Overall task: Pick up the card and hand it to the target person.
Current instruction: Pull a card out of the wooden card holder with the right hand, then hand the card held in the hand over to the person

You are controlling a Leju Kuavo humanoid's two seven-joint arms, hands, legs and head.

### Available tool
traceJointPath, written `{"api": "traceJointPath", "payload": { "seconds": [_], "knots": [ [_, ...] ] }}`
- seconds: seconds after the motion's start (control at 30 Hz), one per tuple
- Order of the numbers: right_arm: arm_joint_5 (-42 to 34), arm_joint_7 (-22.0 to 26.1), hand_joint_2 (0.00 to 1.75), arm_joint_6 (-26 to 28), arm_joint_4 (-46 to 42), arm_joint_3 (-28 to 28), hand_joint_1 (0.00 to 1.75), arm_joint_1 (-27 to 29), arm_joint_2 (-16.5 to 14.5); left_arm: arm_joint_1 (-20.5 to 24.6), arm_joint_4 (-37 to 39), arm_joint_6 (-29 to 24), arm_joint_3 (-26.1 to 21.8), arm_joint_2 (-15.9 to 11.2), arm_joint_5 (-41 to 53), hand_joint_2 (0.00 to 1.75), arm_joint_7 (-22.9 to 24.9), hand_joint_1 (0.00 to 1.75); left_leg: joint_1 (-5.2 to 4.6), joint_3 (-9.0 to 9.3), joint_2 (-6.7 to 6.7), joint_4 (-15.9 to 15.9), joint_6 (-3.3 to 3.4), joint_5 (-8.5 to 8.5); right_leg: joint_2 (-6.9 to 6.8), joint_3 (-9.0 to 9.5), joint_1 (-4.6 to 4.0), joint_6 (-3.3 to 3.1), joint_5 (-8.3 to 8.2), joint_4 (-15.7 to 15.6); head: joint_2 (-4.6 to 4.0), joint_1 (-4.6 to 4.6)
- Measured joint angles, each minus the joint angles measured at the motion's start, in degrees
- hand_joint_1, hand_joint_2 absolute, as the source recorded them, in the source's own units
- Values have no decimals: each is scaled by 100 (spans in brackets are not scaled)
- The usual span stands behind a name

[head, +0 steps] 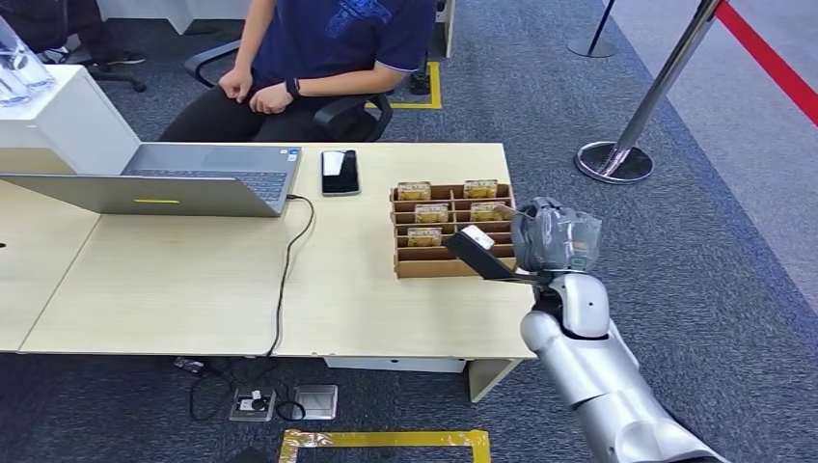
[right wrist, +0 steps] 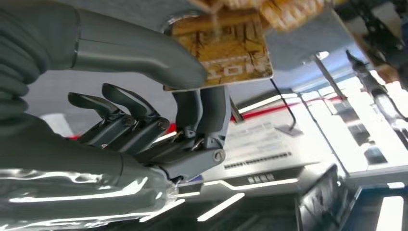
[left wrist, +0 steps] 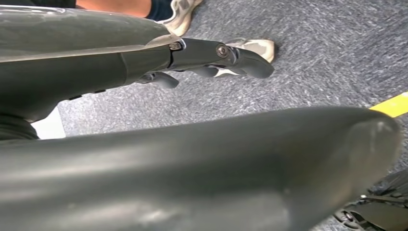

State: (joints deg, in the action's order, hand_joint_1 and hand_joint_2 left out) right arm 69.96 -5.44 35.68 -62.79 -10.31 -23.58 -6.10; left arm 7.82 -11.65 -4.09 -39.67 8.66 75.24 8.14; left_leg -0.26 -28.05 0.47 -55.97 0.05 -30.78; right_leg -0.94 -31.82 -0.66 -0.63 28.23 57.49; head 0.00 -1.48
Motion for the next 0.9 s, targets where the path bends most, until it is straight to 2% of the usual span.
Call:
{"api": "traceJointPath", "payload": {
  "seconds": [0.2,0.33,0.4,0.5,0.57,0.9],
  "knots": [
    [-294,348,175,102,-1342,-165,175,292,96,-9,0,-27,0,0,4,0,-3,0,0,2,1,0,-1,1,1,3,0,-1,-1,0,0,-2],
    [-283,447,175,254,-1422,-375,175,220,96,3,0,-16,1,2,84,0,-7,0,0,4,2,0,-3,6,1,4,0,-4,-4,1,0,3],
    [-10,406,175,334,-1353,-406,175,122,59,27,0,7,11,7,160,0,5,0,0,4,2,0,-3,7,1,4,0,-5,-4,2,0,3],
    [592,311,175,377,-1040,-258,175,-197,-74,104,0,52,52,25,295,0,56,0,0,3,2,0,-4,8,1,4,0,-7,-6,3,0,4],
    [732,256,175,384,-560,-94,175,-586,-169,178,0,90,75,39,363,0,93,0,0,3,1,-1,-2,14,-1,4,0,-7,-10,4,0,9],
    [498,508,175,383,1487,597,175,-2035,-628,276,0,51,141,52,388,0,141,0,0,-2,1,-3,2,19,-1,-1,0,-11,-17,6,0,5]
  ]
}}
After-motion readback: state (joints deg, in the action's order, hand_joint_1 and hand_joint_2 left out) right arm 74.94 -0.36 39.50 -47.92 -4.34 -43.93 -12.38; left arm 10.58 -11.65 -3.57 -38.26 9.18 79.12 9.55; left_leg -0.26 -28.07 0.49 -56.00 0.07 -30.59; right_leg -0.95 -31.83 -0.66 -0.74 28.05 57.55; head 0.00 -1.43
